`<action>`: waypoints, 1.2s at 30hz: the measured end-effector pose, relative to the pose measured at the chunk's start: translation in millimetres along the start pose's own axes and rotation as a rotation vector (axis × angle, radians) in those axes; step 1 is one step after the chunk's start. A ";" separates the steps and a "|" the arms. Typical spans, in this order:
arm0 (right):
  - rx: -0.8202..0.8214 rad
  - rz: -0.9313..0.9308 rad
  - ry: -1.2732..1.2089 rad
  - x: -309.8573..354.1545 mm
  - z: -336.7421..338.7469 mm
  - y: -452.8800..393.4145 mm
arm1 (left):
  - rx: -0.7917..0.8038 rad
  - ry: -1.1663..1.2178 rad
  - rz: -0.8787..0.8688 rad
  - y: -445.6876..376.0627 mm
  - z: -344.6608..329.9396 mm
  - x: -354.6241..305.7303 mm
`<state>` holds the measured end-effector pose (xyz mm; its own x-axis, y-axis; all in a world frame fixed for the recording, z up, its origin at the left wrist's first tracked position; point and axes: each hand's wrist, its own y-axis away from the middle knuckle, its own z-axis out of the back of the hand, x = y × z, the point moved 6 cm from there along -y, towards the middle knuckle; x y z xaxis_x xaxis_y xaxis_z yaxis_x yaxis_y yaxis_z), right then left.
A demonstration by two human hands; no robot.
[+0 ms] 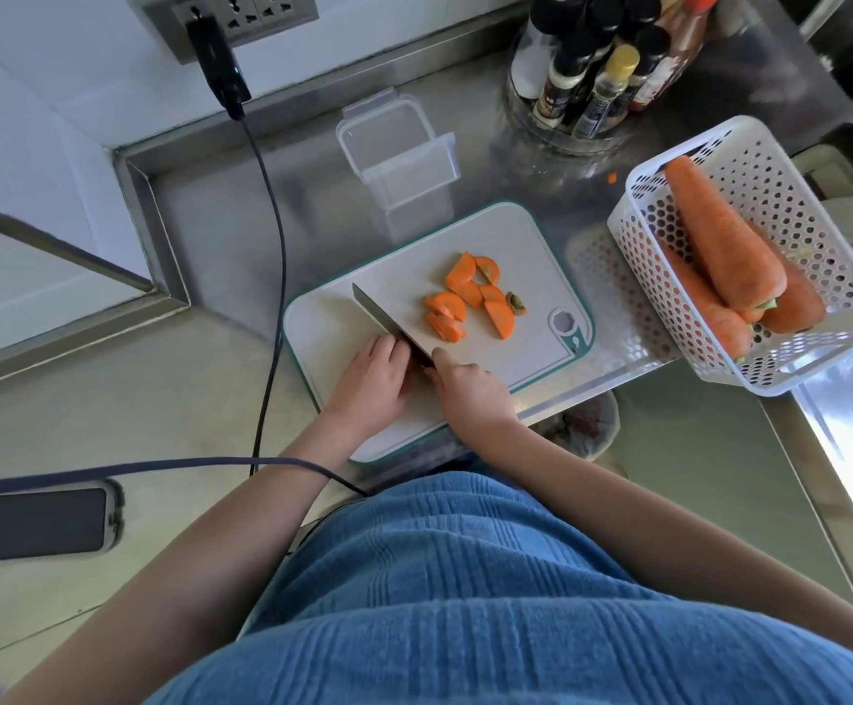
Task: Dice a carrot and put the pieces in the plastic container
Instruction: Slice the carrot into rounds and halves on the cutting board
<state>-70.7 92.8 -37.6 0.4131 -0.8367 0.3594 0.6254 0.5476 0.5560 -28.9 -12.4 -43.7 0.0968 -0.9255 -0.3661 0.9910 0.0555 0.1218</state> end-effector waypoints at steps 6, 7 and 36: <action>-0.031 0.027 0.012 -0.6 -0.3 -1.9 | 0.020 -0.004 0.010 -0.7 -0.1 0.7; -0.037 0.028 0.013 -1.2 0.4 -1.7 | 0.009 0.001 0.013 -0.3 -0.1 0.6; -0.085 0.058 -0.032 0.7 2.9 12.1 | -0.035 0.010 0.000 10.2 3.9 3.9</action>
<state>-64.8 98.8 -28.5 0.4294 -0.8029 0.4135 0.6556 0.5920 0.4687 -18.8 -16.9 -40.3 0.0971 -0.9220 -0.3749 0.9937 0.0684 0.0890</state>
